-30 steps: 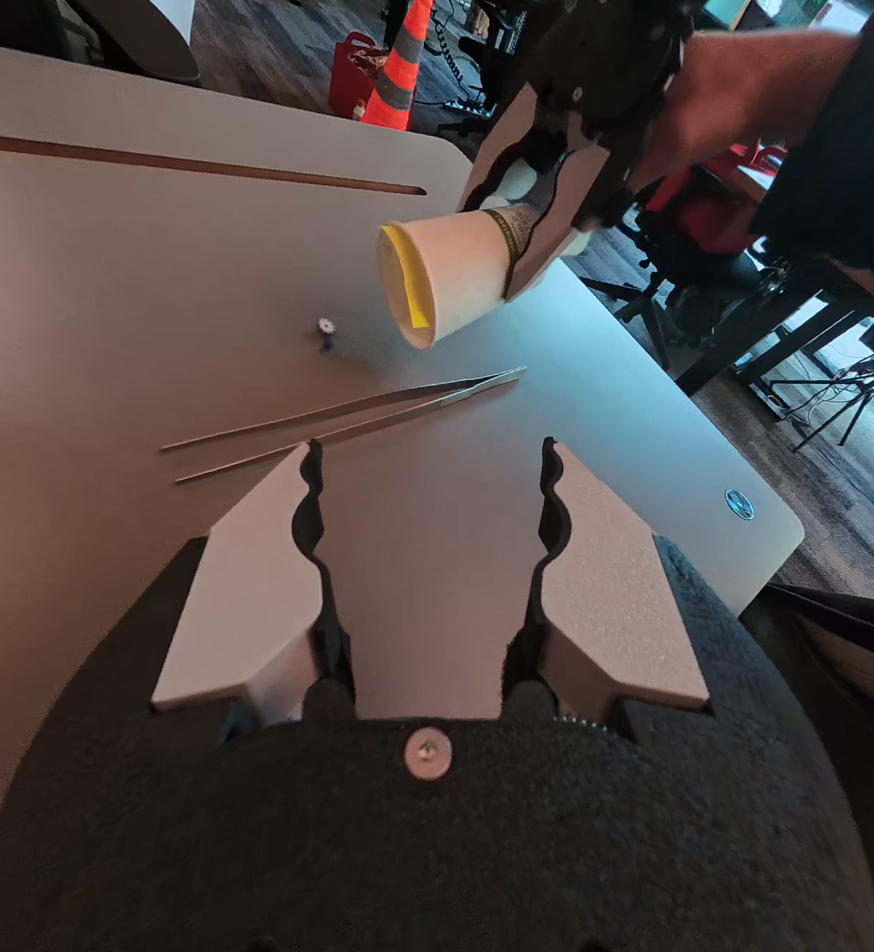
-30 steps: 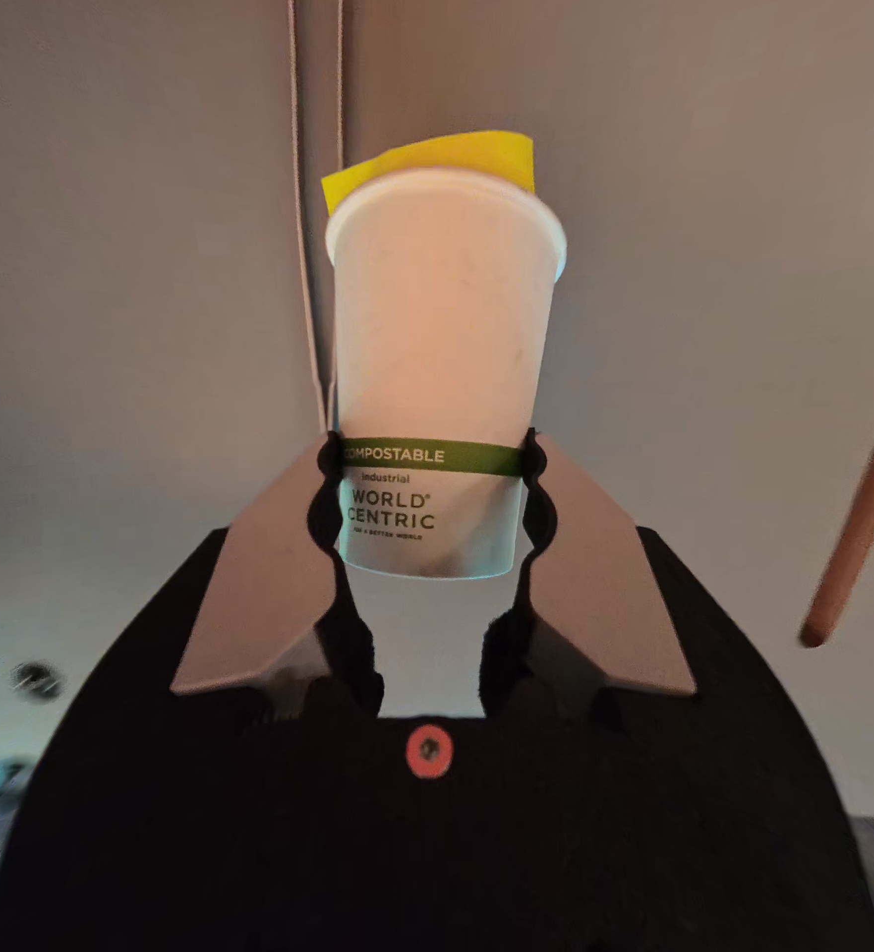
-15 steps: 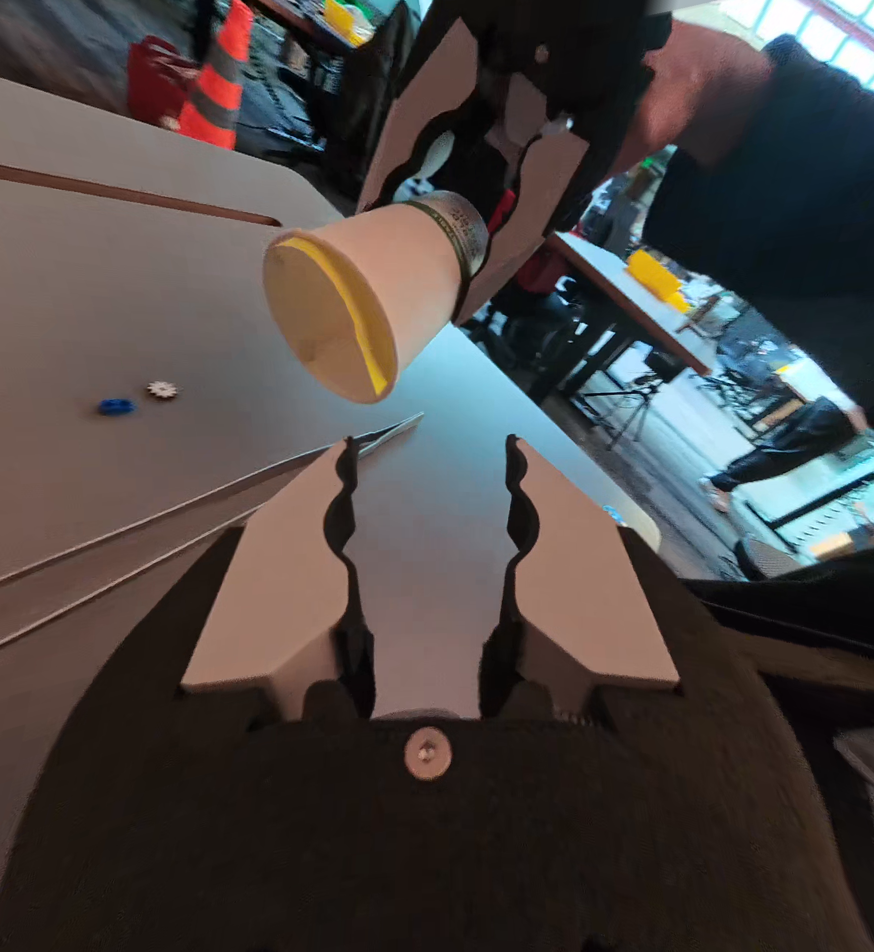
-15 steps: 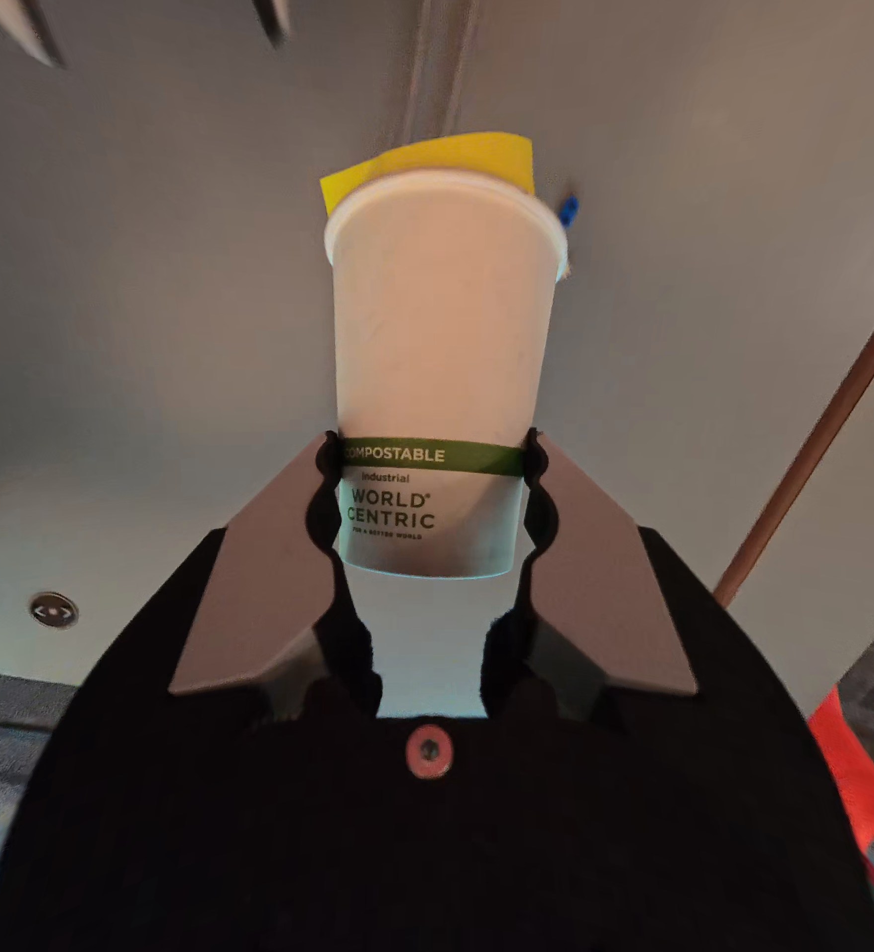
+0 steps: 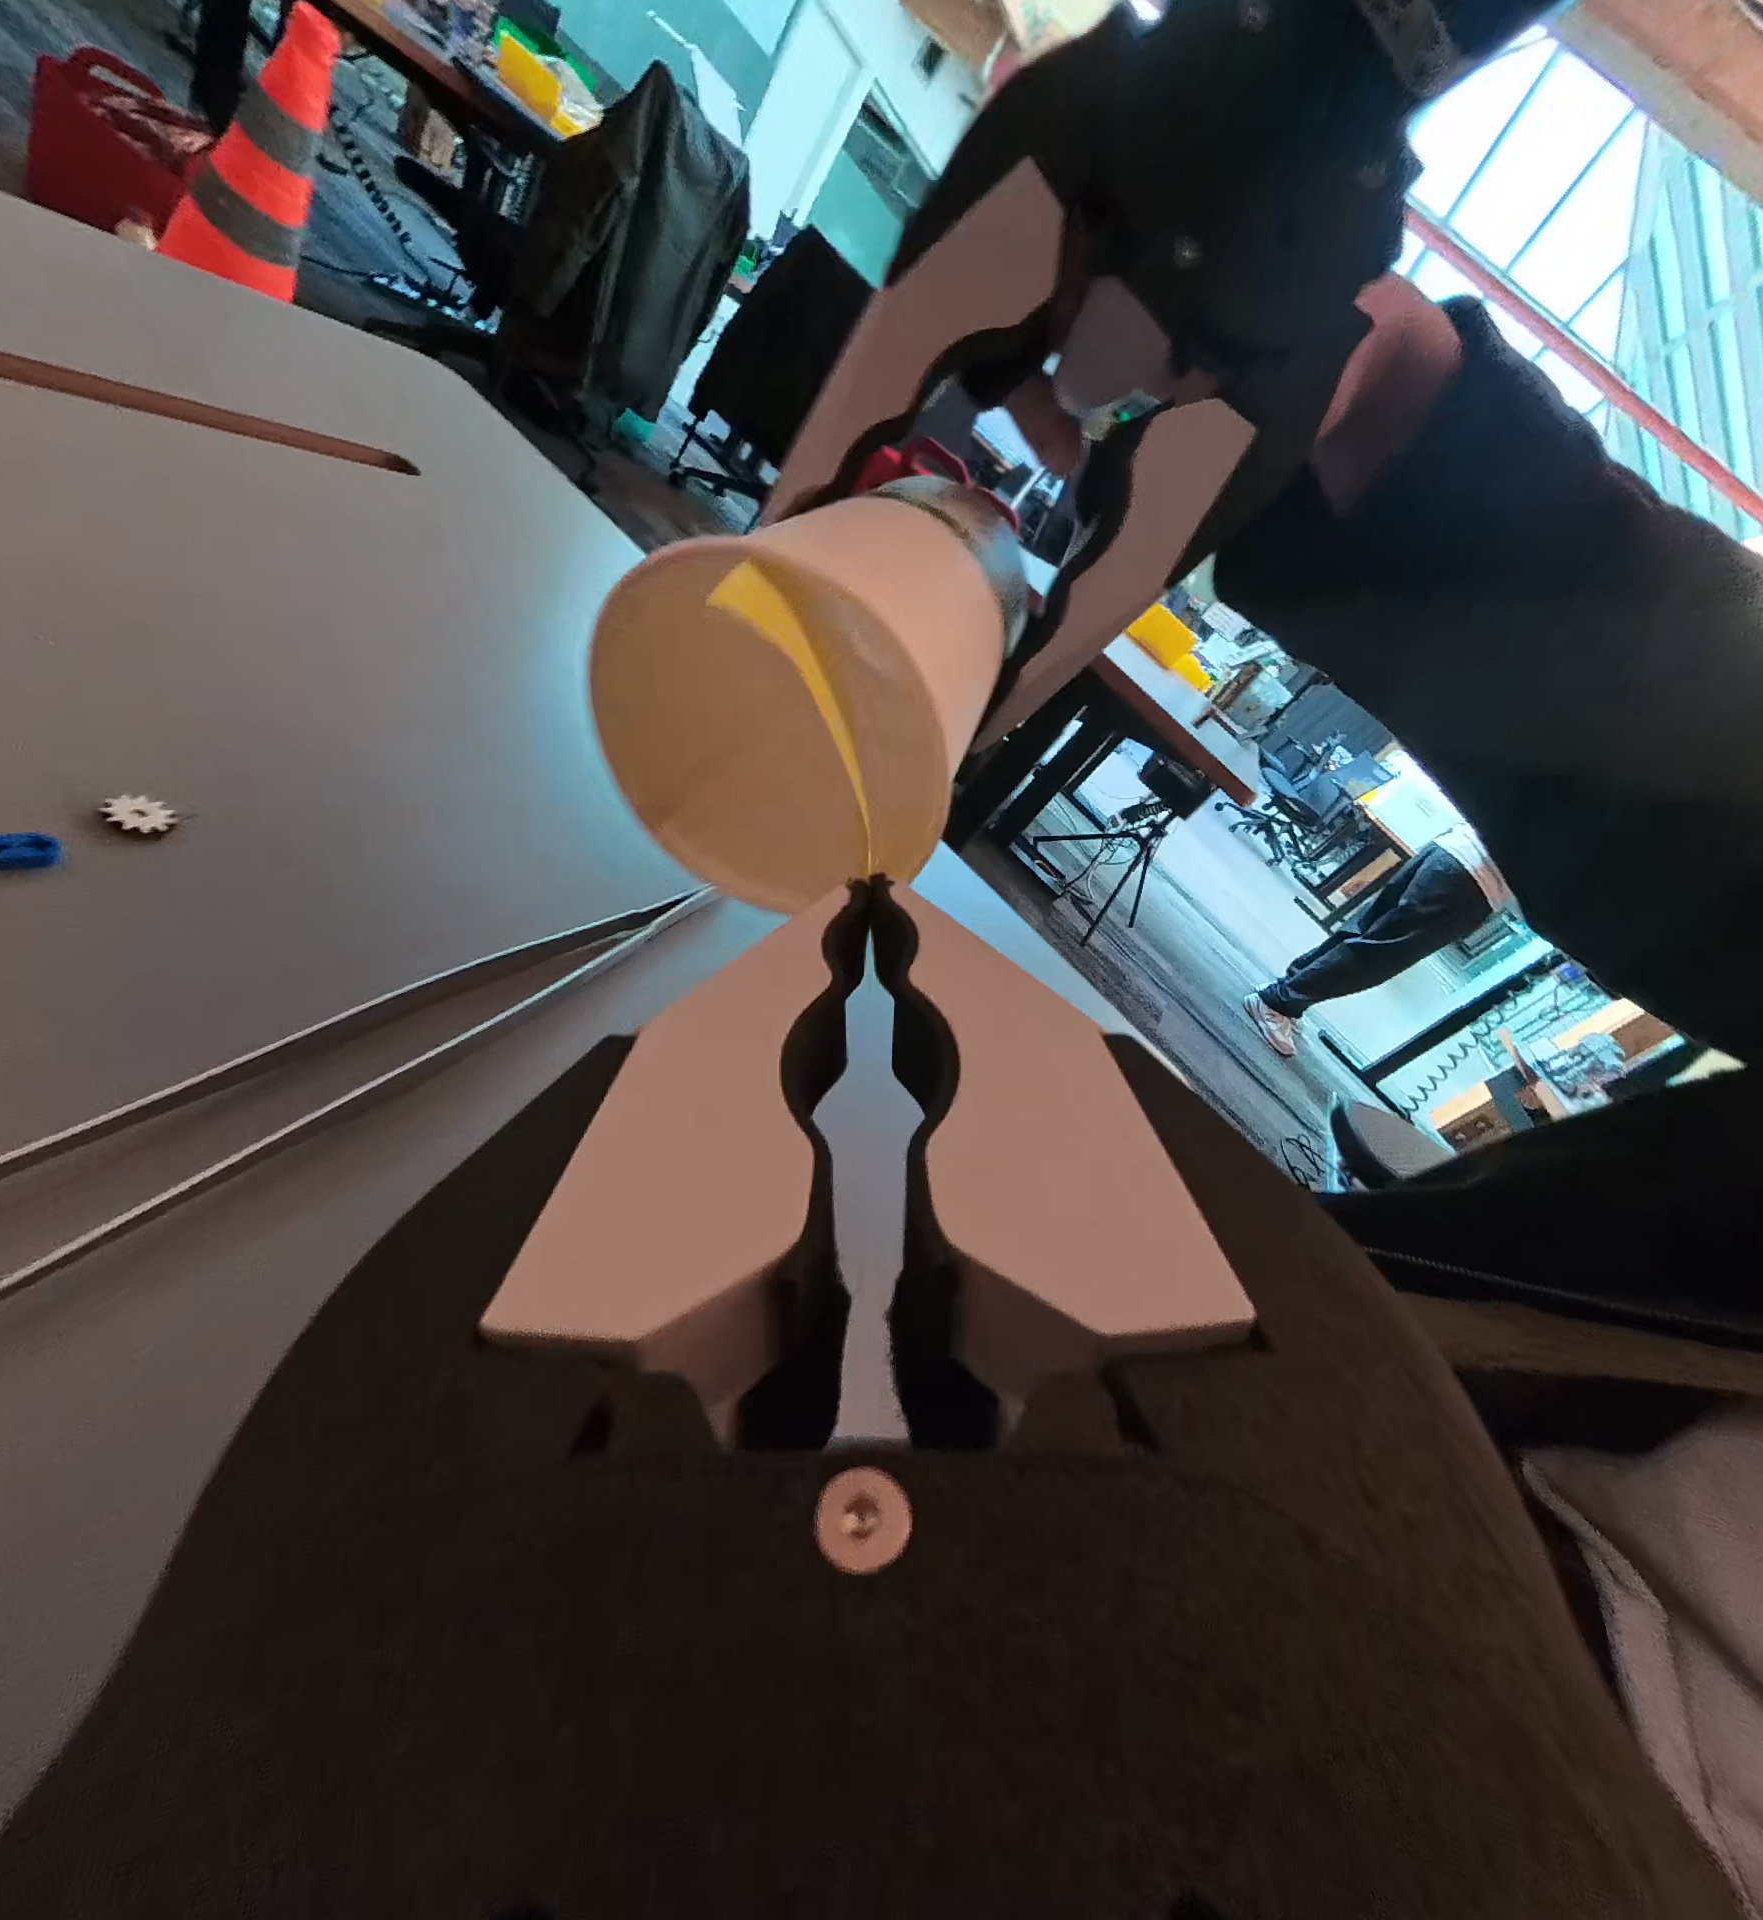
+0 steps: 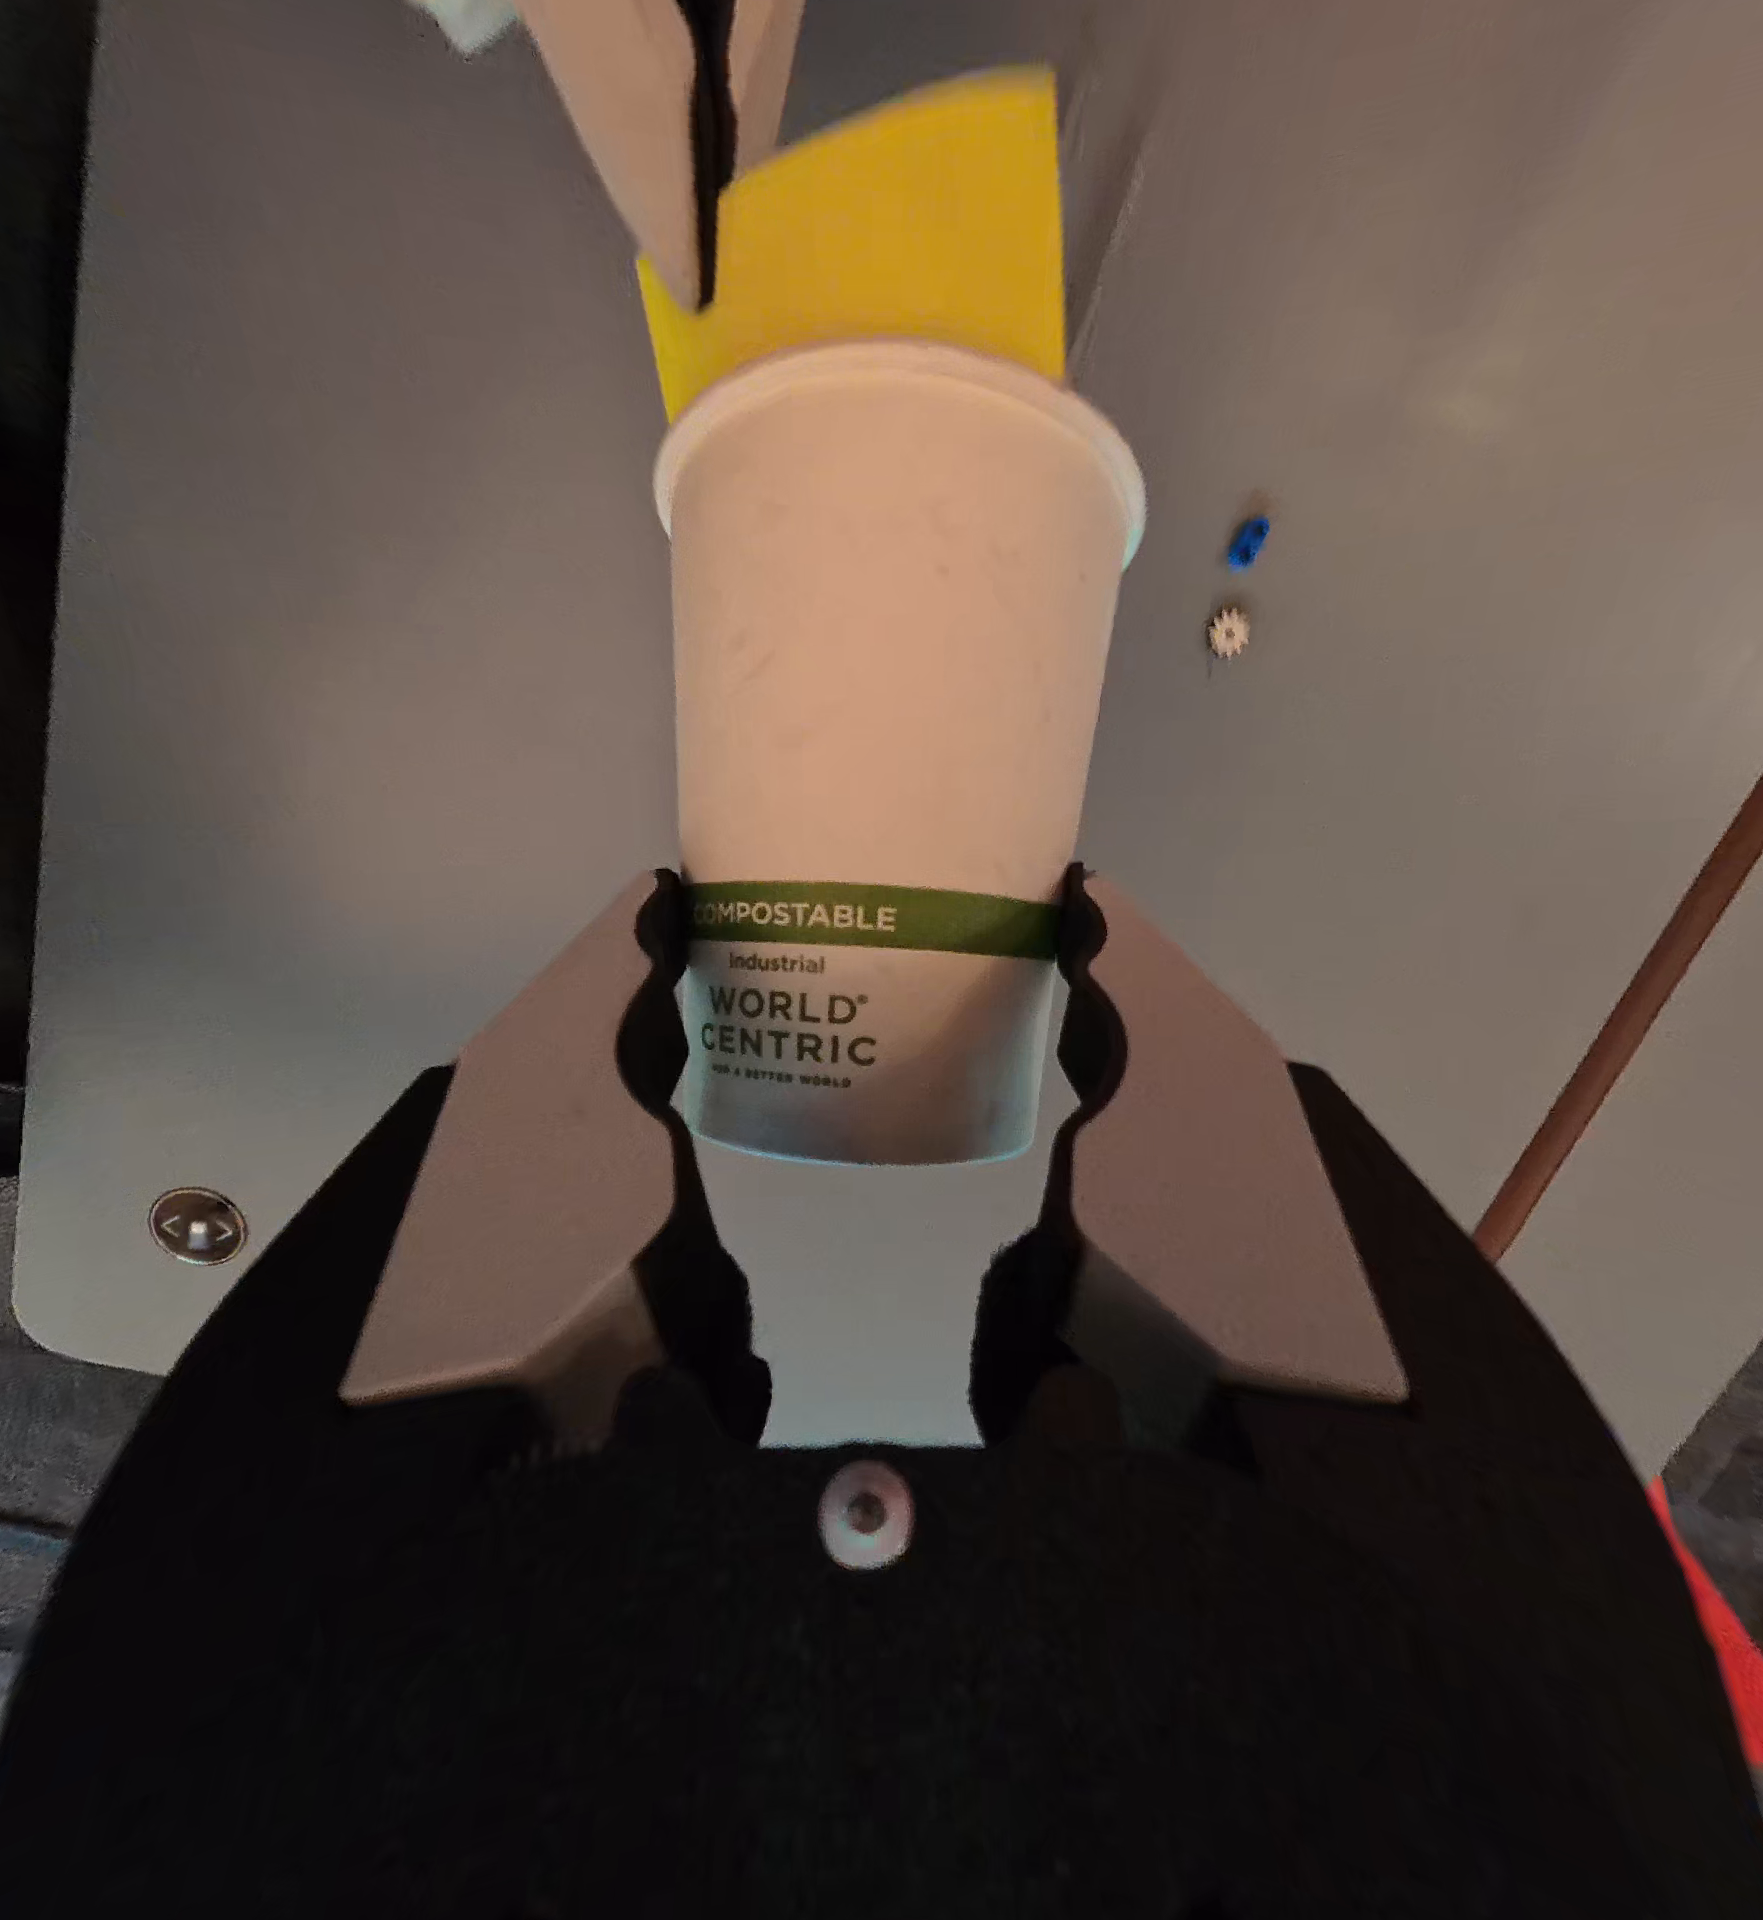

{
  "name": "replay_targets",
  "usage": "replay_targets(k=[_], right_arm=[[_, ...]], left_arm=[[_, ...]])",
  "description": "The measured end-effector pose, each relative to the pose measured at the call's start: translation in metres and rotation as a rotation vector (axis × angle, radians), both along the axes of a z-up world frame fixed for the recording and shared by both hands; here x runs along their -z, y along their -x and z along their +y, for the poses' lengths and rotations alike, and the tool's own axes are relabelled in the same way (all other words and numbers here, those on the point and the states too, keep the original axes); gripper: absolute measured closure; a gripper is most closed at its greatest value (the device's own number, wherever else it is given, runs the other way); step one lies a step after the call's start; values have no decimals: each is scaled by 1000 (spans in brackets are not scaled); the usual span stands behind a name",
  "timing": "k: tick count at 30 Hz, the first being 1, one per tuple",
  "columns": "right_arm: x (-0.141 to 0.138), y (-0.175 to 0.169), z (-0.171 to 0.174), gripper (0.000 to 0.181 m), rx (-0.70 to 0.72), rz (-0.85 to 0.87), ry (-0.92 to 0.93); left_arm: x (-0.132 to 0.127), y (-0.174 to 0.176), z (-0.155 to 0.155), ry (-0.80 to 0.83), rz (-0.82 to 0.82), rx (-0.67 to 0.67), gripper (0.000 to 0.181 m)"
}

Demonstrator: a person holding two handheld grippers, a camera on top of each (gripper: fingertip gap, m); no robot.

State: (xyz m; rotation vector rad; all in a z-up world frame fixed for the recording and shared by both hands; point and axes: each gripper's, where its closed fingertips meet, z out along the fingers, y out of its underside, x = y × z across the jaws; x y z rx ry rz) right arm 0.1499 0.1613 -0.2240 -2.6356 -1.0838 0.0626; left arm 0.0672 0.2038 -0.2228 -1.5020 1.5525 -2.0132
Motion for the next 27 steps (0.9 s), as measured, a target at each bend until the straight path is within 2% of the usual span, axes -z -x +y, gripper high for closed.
replay_targets(k=[5,9,11,14,15,16,17,18,21,23,25,27], right_arm=[[-10,-61,-36,110,181,-64,-29],[-20,-82,-67,110,270,-41,-60],[-21,-86,-81,110,281,-56,-56],[-20,-90,-92,110,294,-60,-67],[-19,-93,-93,110,302,-62,-73],[-18,-95,-93,110,312,-62,-82],[-16,-98,-90,110,321,-64,-91],[-14,-101,-87,110,327,-63,-97],[-2,-110,-65,110,339,-102,-111],[6,-116,-40,109,338,-142,-131],[13,-116,-7,109,324,-145,-184],[20,-120,30,110,335,-117,-290]], left_arm=[[18,-38,15,65,117,-26,181],[62,-88,14,77,389,-40,181],[87,-104,15,14,524,-46,181],[124,-110,24,-228,697,-62,181],[128,-112,29,-284,715,-85,180],[126,-113,30,-301,711,-89,171],[121,-114,31,-306,694,-104,151],[111,-113,33,-314,657,-121,143],[74,-94,44,-401,517,-164,135],[48,-66,52,-425,426,-210,134],[26,-33,57,-380,311,-286,134],[24,3,54,-391,278,-283,134]])
